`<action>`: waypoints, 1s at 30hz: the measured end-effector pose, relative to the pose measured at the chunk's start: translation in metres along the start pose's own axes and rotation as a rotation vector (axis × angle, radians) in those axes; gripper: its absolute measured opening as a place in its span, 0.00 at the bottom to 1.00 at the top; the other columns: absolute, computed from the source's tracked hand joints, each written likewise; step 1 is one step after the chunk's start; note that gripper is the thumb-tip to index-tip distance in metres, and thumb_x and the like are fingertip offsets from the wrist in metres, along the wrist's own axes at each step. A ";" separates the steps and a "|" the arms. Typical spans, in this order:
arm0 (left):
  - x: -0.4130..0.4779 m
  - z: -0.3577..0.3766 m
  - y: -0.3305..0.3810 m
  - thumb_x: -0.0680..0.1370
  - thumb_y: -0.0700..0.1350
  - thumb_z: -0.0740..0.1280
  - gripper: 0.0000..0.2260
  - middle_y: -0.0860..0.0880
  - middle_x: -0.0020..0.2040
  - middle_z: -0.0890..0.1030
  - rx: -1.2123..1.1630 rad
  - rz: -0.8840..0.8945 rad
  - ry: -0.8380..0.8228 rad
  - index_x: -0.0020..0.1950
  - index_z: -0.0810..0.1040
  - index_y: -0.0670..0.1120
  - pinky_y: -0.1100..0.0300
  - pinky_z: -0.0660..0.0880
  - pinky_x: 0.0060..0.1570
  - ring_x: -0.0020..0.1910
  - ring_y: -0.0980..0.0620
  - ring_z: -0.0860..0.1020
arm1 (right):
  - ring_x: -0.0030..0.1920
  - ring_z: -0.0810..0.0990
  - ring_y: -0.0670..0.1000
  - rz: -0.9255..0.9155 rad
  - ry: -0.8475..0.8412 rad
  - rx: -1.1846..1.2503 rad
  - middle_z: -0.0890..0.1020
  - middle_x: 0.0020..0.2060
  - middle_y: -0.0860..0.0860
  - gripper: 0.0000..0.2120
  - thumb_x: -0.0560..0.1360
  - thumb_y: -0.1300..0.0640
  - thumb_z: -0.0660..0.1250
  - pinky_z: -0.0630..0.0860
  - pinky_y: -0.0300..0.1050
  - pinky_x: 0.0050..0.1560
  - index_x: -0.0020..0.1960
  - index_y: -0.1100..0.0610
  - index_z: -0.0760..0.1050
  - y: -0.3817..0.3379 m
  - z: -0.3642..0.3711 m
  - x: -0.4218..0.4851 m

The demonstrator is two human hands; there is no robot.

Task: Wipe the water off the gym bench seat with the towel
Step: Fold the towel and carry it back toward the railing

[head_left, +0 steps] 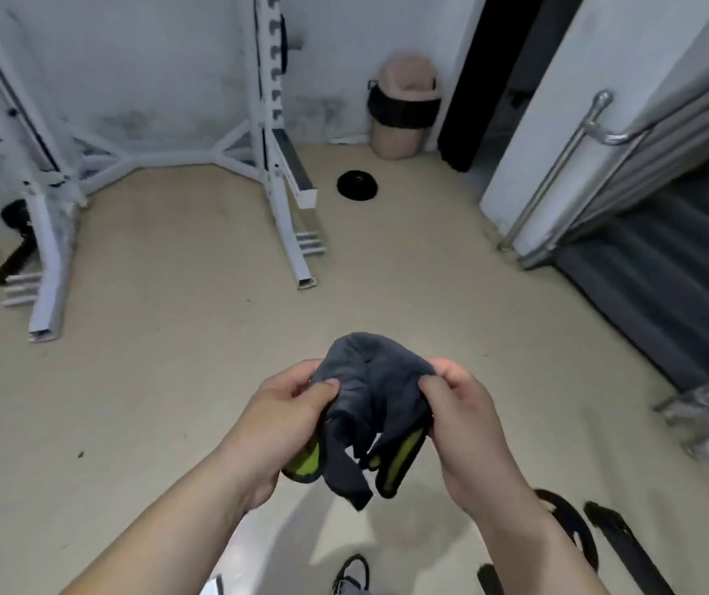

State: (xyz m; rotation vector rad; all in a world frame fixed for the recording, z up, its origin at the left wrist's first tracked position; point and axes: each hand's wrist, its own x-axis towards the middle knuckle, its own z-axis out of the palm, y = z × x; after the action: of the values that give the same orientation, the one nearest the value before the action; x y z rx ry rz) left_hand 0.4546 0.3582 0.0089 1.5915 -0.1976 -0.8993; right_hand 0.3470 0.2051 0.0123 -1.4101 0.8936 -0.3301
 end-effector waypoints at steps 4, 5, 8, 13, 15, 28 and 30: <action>0.077 0.078 0.029 0.78 0.42 0.70 0.03 0.49 0.35 0.82 0.308 0.120 -0.243 0.46 0.82 0.49 0.61 0.71 0.29 0.31 0.54 0.78 | 0.44 0.84 0.51 0.015 0.235 0.097 0.87 0.47 0.58 0.12 0.79 0.65 0.59 0.81 0.48 0.45 0.51 0.58 0.81 -0.024 -0.092 0.056; 0.098 0.094 0.034 0.76 0.40 0.70 0.04 0.52 0.33 0.80 0.408 0.145 -0.296 0.44 0.81 0.49 0.62 0.69 0.26 0.29 0.55 0.75 | 0.43 0.83 0.51 0.023 0.291 0.113 0.87 0.45 0.57 0.12 0.79 0.65 0.59 0.81 0.47 0.43 0.50 0.57 0.82 -0.029 -0.112 0.069; 0.151 0.137 0.048 0.70 0.37 0.67 0.07 0.52 0.31 0.79 0.682 0.161 -0.408 0.43 0.79 0.49 0.63 0.69 0.24 0.27 0.54 0.74 | 0.42 0.84 0.52 0.042 0.442 0.157 0.87 0.43 0.55 0.13 0.79 0.65 0.59 0.82 0.48 0.40 0.50 0.56 0.82 -0.041 -0.161 0.103; 0.235 0.182 0.084 0.57 0.52 0.67 0.15 0.55 0.29 0.75 0.920 0.211 -0.498 0.37 0.74 0.44 0.65 0.65 0.25 0.27 0.55 0.69 | 0.41 0.85 0.52 0.045 0.570 0.217 0.88 0.42 0.57 0.14 0.79 0.66 0.59 0.82 0.48 0.40 0.50 0.56 0.83 -0.056 -0.217 0.162; 0.275 0.198 0.103 0.60 0.41 0.67 0.06 0.55 0.28 0.75 0.863 0.163 -0.534 0.36 0.75 0.42 0.64 0.67 0.26 0.26 0.56 0.71 | 0.40 0.84 0.52 0.039 0.645 0.222 0.87 0.41 0.56 0.14 0.79 0.66 0.59 0.82 0.47 0.39 0.49 0.56 0.83 -0.061 -0.234 0.190; 0.465 0.401 0.179 0.69 0.42 0.76 0.10 0.51 0.37 0.81 0.783 0.086 -0.951 0.47 0.80 0.45 0.62 0.74 0.38 0.36 0.54 0.78 | 0.42 0.83 0.55 0.018 1.017 0.299 0.86 0.42 0.57 0.15 0.81 0.63 0.57 0.81 0.52 0.42 0.47 0.51 0.82 -0.133 -0.339 0.306; 0.479 0.441 0.181 0.70 0.40 0.75 0.07 0.52 0.33 0.77 0.801 0.079 -0.977 0.43 0.78 0.41 0.63 0.69 0.35 0.32 0.55 0.75 | 0.39 0.81 0.54 0.053 1.116 0.328 0.85 0.39 0.55 0.15 0.81 0.63 0.57 0.77 0.46 0.36 0.48 0.52 0.81 -0.133 -0.368 0.305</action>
State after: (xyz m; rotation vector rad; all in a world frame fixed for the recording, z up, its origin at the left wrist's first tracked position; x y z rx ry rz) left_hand 0.5639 -0.3086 -0.0178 1.6750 -1.4385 -1.5974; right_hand 0.3250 -0.2875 0.0655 -0.8227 1.6627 -1.2273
